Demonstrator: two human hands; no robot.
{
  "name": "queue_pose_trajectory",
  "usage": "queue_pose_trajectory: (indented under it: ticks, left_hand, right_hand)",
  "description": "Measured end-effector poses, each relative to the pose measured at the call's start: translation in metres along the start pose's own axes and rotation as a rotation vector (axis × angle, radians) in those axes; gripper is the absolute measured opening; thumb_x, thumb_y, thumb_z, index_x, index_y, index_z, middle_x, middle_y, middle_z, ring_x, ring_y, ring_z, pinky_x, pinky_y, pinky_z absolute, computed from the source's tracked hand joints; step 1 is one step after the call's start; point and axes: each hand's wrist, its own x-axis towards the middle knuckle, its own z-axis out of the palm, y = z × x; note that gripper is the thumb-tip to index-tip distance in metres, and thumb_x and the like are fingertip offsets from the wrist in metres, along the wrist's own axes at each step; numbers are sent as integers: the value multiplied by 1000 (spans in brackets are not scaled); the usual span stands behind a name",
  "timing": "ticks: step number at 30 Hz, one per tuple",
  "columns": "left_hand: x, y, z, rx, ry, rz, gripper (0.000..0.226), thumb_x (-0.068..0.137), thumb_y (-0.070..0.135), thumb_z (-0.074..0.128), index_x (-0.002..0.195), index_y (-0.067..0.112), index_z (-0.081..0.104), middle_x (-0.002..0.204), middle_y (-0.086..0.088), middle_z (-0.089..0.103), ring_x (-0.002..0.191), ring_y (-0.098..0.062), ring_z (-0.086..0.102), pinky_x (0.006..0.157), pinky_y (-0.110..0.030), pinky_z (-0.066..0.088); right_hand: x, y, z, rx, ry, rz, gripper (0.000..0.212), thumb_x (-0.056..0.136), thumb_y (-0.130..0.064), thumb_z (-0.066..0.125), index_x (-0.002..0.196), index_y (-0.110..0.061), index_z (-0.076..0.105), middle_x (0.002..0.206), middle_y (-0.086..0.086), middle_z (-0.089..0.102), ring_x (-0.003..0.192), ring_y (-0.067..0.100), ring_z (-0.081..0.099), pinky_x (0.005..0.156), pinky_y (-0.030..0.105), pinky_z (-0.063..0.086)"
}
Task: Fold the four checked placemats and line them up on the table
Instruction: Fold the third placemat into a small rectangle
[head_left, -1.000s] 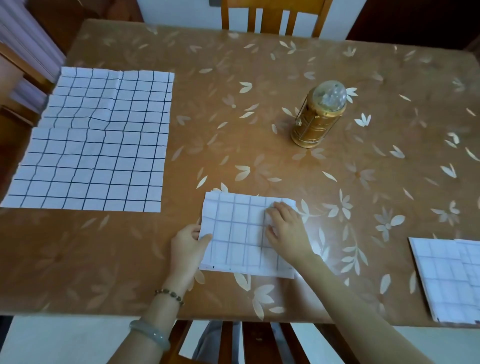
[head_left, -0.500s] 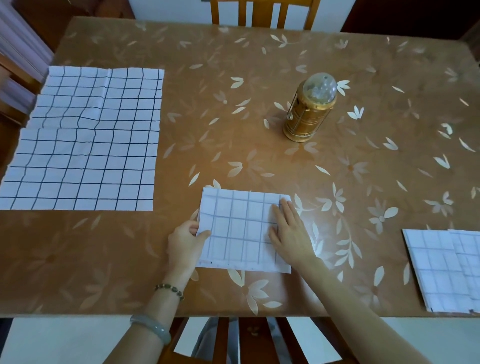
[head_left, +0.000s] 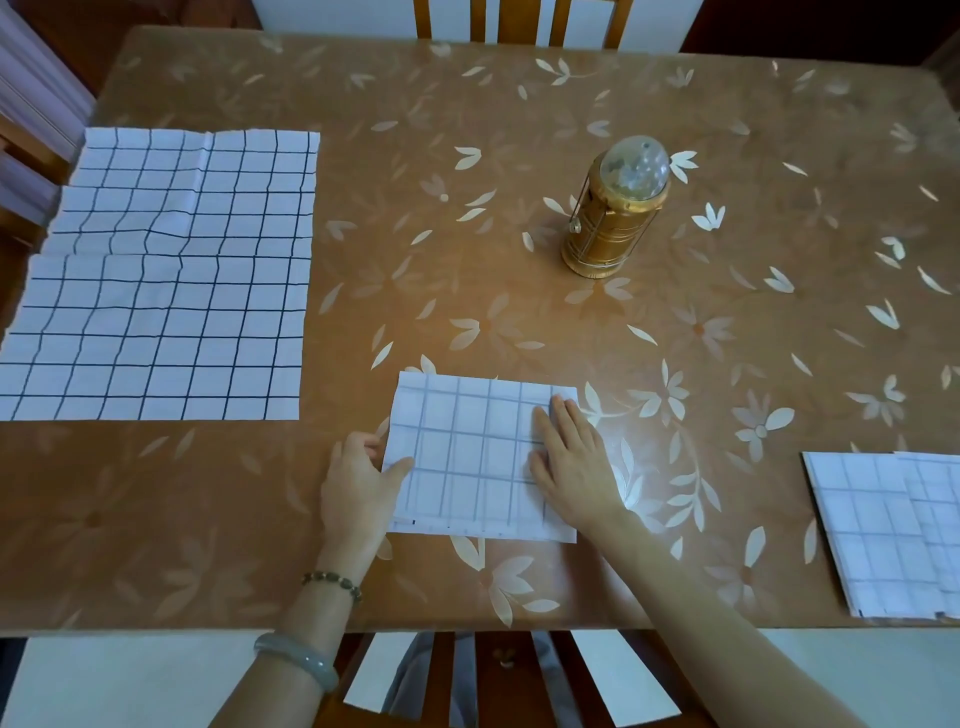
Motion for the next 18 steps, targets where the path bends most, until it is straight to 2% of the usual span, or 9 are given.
queue_pose_trajectory:
  ticks: [2, 4, 6, 8, 10, 13, 15, 18]
  left_hand:
    - [0, 4, 3, 288, 118, 189, 48, 79, 46, 71, 108, 11, 54, 111, -6, 55, 98, -24, 54, 64, -32, 49]
    - [0, 16, 14, 351, 154, 464, 46, 87, 43, 62, 115, 7, 56, 125, -11, 55, 110, -28, 54, 84, -38, 51]
    - [6, 29, 33, 354, 56, 691, 49, 95, 38, 49, 130, 5, 51, 143, -12, 47, 132, -28, 44, 105, -40, 40]
    - [16, 35, 51, 435, -58, 810, 61, 98, 43, 32, 145, 5, 35, 155, -10, 31, 145, -23, 25, 118, -40, 22]
    - [25, 32, 63, 542, -118, 834, 67, 99, 49, 23, 151, 6, 23, 159, -9, 22, 148, -20, 15, 120, -41, 11]
    - [31, 23, 69, 624, -136, 824, 72, 98, 55, 21, 152, 8, 21, 159, -7, 20, 148, -19, 14, 119, -43, 10]
    - [31, 24, 70, 616, -142, 816, 72, 98, 55, 22, 152, 8, 21, 159, -7, 20, 148, -18, 14, 119, -44, 12]
    - [30, 25, 69, 612, -161, 807, 68, 96, 46, 23, 151, 7, 23, 158, -9, 21, 147, -20, 17, 118, -45, 14]
  right_hand:
    - [0, 1, 0, -14, 3, -7, 53, 87, -30, 34, 130, -3, 51, 140, 23, 46, 131, 39, 42, 102, 47, 39]
    - [1, 2, 2, -23, 12, -11, 53, 87, -30, 35, 130, -4, 51, 140, 22, 46, 131, 39, 42, 103, 45, 38]
    - [1, 3, 4, -35, 21, -14, 53, 87, -30, 36, 130, -4, 51, 140, 21, 46, 132, 37, 41, 105, 43, 32]
    - [1, 3, 5, -49, 26, -24, 53, 87, -31, 37, 130, -4, 51, 140, 21, 47, 131, 36, 42, 105, 40, 27]
    - [1, 3, 5, -59, 41, -37, 52, 86, -31, 37, 129, -4, 52, 138, 21, 48, 131, 35, 43, 106, 42, 22]
    - [3, 0, 1, -32, 95, -49, 47, 82, -28, 39, 120, -6, 55, 138, 20, 48, 133, 33, 37, 110, 44, 14]
    - [10, -11, -1, 37, 136, -82, 46, 79, -22, 39, 117, -4, 58, 138, 21, 48, 133, 35, 38, 113, 46, 16]
    - [24, -43, 6, 138, 114, -155, 54, 85, -19, 34, 131, 1, 51, 140, 20, 47, 134, 34, 40, 115, 43, 20]
